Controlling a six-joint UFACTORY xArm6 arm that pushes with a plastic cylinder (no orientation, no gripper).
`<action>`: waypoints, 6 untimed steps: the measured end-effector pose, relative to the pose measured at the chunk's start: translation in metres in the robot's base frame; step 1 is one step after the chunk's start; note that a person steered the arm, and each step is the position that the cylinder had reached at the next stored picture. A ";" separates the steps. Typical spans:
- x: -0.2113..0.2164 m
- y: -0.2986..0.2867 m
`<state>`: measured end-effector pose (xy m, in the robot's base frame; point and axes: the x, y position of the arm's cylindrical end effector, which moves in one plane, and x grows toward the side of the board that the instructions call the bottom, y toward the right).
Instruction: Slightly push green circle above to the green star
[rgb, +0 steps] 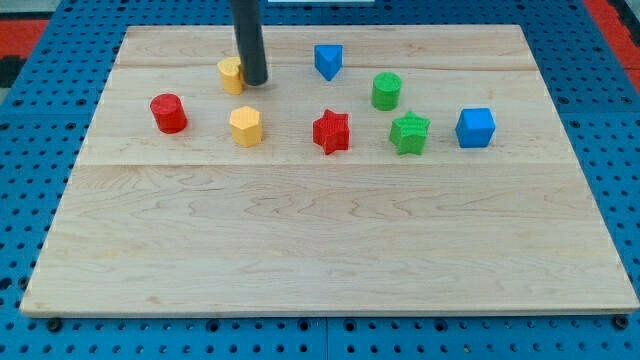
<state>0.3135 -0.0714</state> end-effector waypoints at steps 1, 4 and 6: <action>0.032 0.044; 0.030 0.130; 0.030 0.154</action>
